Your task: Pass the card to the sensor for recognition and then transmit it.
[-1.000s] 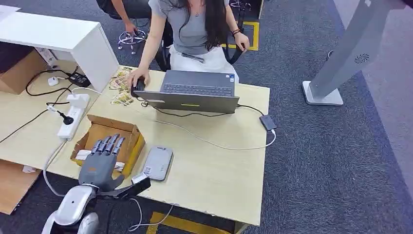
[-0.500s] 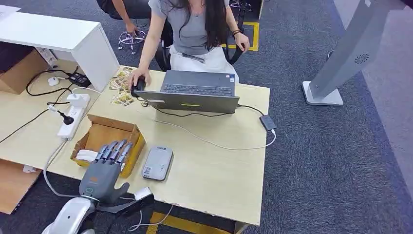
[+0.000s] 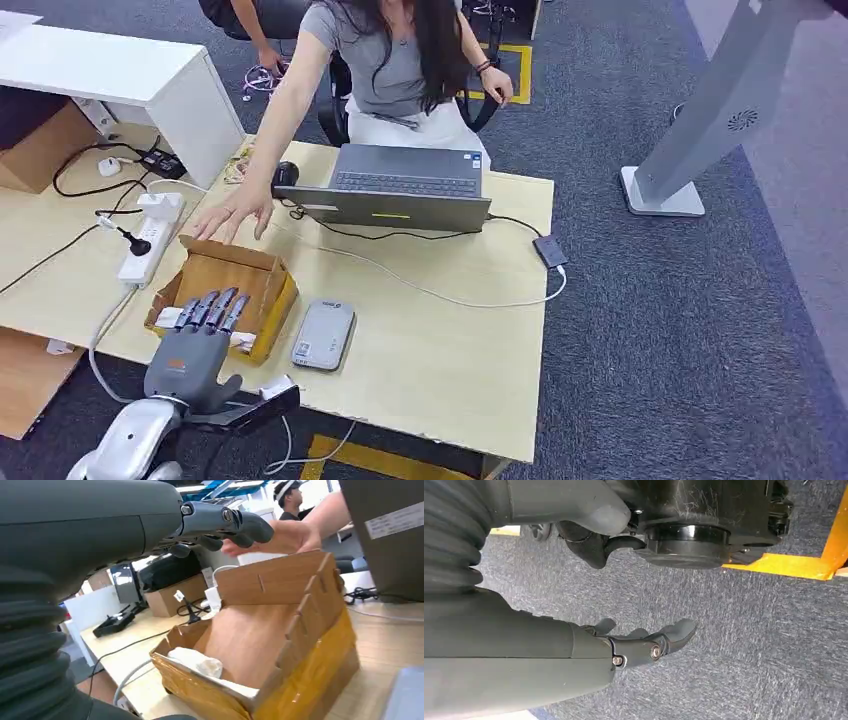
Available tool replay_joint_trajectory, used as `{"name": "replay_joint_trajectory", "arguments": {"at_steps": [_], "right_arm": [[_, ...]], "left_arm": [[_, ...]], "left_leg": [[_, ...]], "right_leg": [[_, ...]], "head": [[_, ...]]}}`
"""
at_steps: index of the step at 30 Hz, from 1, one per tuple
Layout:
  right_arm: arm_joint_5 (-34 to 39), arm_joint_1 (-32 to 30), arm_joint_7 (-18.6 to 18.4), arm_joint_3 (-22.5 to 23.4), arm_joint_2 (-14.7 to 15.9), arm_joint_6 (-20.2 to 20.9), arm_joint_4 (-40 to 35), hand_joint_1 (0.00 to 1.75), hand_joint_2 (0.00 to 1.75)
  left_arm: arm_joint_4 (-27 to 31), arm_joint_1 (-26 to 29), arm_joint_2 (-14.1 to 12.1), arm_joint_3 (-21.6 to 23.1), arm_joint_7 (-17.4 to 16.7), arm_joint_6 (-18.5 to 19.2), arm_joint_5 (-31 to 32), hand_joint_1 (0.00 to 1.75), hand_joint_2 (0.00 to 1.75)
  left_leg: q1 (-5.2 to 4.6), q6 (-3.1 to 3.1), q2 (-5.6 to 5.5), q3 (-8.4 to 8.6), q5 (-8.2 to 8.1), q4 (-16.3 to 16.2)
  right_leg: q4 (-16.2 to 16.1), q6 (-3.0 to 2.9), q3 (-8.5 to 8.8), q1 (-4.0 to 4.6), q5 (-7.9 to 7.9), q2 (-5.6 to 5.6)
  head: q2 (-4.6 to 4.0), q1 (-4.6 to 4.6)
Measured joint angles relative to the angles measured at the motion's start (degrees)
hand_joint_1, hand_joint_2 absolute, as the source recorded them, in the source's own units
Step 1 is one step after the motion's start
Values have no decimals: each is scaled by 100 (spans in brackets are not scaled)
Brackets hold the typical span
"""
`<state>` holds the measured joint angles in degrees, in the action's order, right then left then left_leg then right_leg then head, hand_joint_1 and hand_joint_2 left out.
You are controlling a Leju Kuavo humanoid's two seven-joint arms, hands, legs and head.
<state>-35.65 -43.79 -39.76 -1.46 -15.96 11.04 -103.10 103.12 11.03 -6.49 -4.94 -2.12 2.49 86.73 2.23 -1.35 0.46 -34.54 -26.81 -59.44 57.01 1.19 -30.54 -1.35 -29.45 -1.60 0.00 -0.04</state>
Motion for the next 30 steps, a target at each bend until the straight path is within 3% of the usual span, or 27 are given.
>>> {"name": "replay_joint_trajectory", "arguments": {"at_steps": [21,30], "right_arm": [[-70,5,0,26,0,114,0,0,175],[-68,10,0,28,0,94,0,0,175]], "left_arm": [[-304,-74,20,-800,-9,48,85,0,175],[-376,-116,114,-951,-59,131,199,0,175]], "left_leg": [[0,0,0,0,0,0],[0,0,0,0,0,0]], "right_leg": [[0,0,0,0,0,0],[0,0,0,0,0,-1]], "head": [[0,0],[0,-2]]}}
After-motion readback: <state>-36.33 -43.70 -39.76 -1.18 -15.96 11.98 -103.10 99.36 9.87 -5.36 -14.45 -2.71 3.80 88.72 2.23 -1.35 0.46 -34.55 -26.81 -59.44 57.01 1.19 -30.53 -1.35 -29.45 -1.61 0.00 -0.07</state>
